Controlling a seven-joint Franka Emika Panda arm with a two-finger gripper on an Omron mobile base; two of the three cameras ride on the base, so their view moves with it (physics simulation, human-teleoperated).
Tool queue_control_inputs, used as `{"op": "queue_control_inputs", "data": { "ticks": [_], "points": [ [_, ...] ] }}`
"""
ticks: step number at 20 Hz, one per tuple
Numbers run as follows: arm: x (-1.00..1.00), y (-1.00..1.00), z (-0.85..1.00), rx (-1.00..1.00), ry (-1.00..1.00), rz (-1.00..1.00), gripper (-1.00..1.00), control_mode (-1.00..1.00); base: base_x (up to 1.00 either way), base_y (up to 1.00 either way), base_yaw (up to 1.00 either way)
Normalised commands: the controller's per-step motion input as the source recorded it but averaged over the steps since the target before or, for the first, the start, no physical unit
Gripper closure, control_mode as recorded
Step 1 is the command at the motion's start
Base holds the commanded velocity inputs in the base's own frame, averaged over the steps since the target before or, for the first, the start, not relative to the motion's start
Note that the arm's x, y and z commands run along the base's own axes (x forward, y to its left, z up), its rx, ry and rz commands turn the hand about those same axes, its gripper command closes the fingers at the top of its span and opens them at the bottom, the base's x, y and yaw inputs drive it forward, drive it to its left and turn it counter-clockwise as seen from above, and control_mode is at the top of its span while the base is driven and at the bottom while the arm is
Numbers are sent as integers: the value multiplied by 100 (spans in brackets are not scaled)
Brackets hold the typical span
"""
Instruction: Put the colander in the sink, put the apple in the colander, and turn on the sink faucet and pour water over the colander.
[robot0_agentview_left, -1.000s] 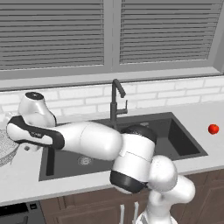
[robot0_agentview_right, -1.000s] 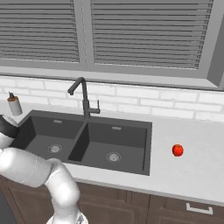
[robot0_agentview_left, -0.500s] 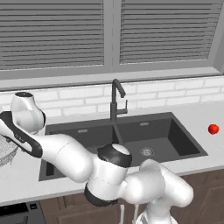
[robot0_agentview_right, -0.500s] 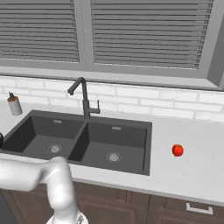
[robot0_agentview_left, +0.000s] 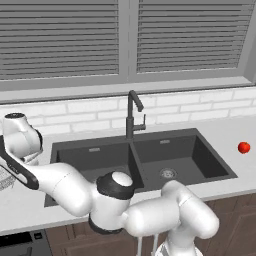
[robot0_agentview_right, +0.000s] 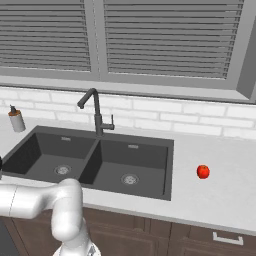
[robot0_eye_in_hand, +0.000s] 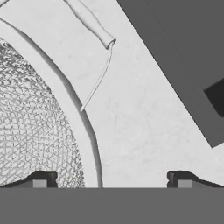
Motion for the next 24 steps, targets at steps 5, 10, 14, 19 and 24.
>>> {"op": "queue_control_inputs", "data": {
  "ticks": [5, 10, 14, 19, 24],
  "points": [
    [6, 11, -38, -6, -1, 0, -100, -100, 0, 0, 0],
    [23, 6, -17, 0, 0, 0, -100, -100, 0, 0, 0],
    [16, 4, -6, 0, -1, 0, -100, -100, 0, 0, 0],
    [2, 14, -25, 0, 0, 0, -100, -100, 0, 0, 0],
    [-6, 22, -51, 0, 0, 0, 100, -100, 0, 0, 0]
  ]
}}
